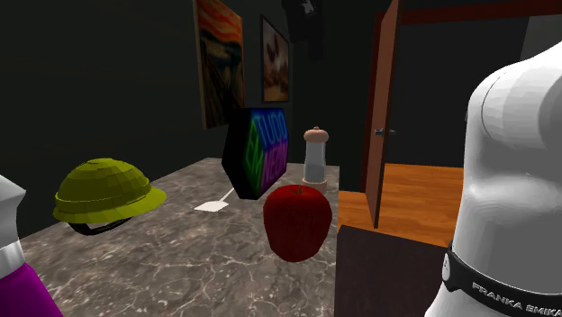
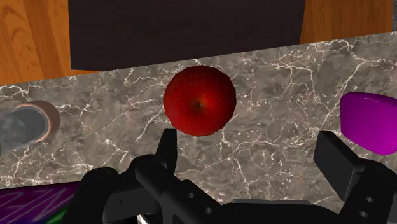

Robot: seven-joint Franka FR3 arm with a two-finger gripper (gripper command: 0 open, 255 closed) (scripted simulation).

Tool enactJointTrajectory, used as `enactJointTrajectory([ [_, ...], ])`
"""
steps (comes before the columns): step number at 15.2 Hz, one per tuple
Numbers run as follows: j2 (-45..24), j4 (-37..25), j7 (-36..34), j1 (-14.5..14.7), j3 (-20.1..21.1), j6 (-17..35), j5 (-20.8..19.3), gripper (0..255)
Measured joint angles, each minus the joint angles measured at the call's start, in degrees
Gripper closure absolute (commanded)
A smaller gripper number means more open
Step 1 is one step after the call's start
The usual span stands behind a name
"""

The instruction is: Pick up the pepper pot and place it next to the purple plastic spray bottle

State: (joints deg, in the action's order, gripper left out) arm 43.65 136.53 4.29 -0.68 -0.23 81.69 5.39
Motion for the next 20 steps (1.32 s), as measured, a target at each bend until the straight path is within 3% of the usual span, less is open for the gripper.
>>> enactJointTrajectory([
  [2, -0.12, 0.22, 0.69, -0.13, -0.43, 0.32, -0.56, 0],
  [9, -4.40, 2.54, 10.74, -2.34, -6.84, 7.04, -8.45, 0],
  [20, -17.25, 0.46, 25.86, -5.34, -17.06, 20.37, -18.21, 0],
])
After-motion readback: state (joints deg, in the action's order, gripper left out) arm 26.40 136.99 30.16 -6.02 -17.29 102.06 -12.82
